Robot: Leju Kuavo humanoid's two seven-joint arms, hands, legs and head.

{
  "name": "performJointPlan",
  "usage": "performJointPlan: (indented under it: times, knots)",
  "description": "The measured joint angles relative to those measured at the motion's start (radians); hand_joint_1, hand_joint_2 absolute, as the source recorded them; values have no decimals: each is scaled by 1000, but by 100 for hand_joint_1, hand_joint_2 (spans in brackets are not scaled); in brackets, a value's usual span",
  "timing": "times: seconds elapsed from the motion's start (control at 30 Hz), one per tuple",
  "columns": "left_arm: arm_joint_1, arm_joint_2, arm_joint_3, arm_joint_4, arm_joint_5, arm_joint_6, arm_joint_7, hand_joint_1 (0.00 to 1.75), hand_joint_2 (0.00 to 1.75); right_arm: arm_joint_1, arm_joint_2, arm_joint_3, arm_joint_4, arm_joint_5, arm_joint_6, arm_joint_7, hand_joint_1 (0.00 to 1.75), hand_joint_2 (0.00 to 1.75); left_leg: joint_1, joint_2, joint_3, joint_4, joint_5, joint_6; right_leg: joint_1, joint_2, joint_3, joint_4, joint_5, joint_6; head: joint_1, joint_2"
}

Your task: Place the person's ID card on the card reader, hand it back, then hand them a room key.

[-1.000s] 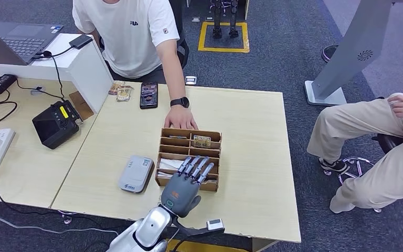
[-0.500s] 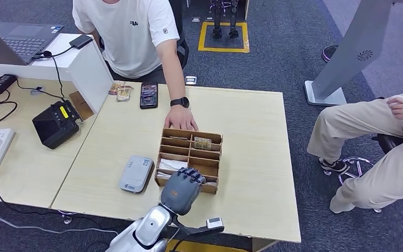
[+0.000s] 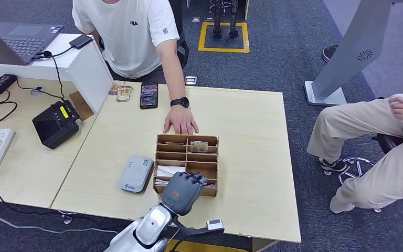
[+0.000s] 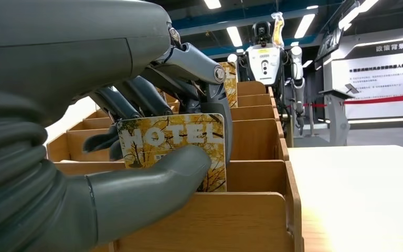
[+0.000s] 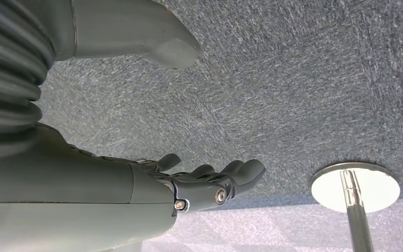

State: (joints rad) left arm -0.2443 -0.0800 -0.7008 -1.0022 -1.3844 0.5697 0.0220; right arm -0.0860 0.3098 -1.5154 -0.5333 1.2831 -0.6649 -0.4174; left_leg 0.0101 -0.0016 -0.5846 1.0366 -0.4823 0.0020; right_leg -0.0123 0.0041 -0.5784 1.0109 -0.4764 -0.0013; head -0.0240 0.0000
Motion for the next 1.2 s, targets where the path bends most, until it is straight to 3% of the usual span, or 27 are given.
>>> performJointPlan:
  times: [0.4,0.57,0.8,0.93,1.07,1.2]
  knots:
    - [24,1,0,-14,82,113,-82,175,175,1,0,-1,0,0,0,-4,0,175,0,0,0,0,0,0,0,0,0,0,0,0,0,0]
    - [60,-11,34,-106,151,121,-245,175,175,1,0,-9,0,1,0,-13,0,175,0,0,-1,0,0,0,0,0,0,0,0,0,0,0]
    - [122,-105,218,-245,303,123,-466,175,175,1,2,-26,-6,7,0,-17,0,175,0,0,-1,0,0,0,0,0,0,0,0,0,0,0]
    - [139,-156,291,-286,510,123,-515,175,175,1,5,-29,-17,4,0,-6,0,175,0,0,0,0,0,0,0,0,0,0,0,0,0,0]
    - [125,-158,298,-309,813,107,-495,175,175,1,5,-30,-27,10,0,9,0,175,0,0,0,0,0,0,0,0,0,0,0,0,0,0]
    - [86,-158,298,-331,1008,51,-478,175,175,1,6,-30,-36,21,0,15,0,175,0,0,0,0,0,0,0,0,0,0,0,0,0,0]
